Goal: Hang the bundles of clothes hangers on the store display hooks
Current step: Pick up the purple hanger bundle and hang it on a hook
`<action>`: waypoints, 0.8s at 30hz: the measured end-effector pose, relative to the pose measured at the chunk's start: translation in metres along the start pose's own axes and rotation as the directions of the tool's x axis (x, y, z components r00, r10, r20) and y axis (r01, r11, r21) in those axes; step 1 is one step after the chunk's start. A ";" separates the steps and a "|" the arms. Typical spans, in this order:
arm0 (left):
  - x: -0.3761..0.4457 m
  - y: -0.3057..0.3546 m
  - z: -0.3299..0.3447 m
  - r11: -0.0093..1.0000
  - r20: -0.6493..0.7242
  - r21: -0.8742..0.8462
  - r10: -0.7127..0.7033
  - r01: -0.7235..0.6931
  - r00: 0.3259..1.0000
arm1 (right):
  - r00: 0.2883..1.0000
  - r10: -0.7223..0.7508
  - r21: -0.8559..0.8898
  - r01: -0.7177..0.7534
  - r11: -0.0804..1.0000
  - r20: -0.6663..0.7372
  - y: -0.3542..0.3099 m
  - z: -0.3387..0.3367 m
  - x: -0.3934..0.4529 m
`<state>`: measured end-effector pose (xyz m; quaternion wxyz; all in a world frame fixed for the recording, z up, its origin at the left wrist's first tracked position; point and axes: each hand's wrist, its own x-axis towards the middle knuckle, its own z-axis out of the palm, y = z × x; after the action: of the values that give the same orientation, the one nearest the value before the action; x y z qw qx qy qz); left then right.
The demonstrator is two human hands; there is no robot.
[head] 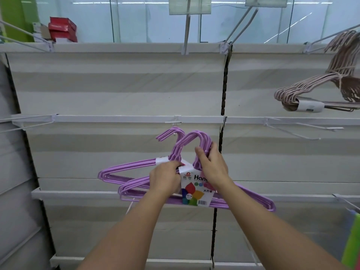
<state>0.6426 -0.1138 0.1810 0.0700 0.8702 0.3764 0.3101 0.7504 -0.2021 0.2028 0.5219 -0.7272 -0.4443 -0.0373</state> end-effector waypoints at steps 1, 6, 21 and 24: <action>0.005 0.001 -0.004 1.000 0.017 0.001 0.001 -0.001 1.000 | 1.000 0.013 0.010 -0.013 1.000 -0.007 -0.003 -0.002 0.004; 0.026 -0.001 -0.024 0.997 -0.041 0.075 0.015 -0.012 0.999 | 0.997 0.072 0.167 -0.066 0.984 -0.035 -0.015 0.001 0.019; 0.019 -0.047 -0.004 0.999 -0.169 -0.035 -0.011 0.005 0.986 | 0.995 -0.020 0.055 0.015 0.998 0.098 -0.033 0.038 0.024; 0.019 -0.053 0.010 0.989 -0.104 -0.142 -0.055 0.039 0.993 | 0.994 -0.082 -0.097 0.089 0.991 0.076 -0.028 0.046 0.023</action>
<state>0.6255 -0.0621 0.1634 0.1176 0.8360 0.3774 0.3806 0.7259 -0.1499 0.2141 0.4662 -0.7338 -0.4911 -0.0555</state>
